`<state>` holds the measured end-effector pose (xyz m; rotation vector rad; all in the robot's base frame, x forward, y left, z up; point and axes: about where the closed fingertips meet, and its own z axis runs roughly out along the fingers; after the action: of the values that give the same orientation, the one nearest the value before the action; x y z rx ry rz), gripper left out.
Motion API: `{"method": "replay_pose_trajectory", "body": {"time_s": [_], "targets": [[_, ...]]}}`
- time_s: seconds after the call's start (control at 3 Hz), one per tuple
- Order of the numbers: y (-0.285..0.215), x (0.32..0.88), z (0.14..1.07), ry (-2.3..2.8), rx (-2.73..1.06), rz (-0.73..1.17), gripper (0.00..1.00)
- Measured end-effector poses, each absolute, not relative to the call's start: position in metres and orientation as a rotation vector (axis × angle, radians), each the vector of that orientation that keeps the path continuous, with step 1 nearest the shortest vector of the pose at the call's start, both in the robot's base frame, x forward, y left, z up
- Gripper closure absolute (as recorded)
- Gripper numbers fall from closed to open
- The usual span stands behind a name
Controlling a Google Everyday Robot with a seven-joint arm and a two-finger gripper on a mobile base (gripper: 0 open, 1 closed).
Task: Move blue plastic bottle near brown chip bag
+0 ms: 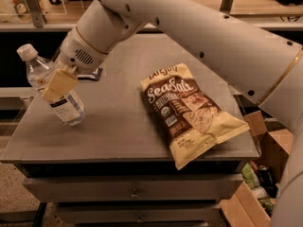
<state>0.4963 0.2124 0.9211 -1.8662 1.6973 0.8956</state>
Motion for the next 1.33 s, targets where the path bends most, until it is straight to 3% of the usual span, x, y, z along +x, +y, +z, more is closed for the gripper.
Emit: {"method": "replay_pose_trajectory", "body": {"time_s": [1.33], "targets": [[0.062, 0.559, 0.931, 1.660, -1.472, 1.022, 1.00]]}}
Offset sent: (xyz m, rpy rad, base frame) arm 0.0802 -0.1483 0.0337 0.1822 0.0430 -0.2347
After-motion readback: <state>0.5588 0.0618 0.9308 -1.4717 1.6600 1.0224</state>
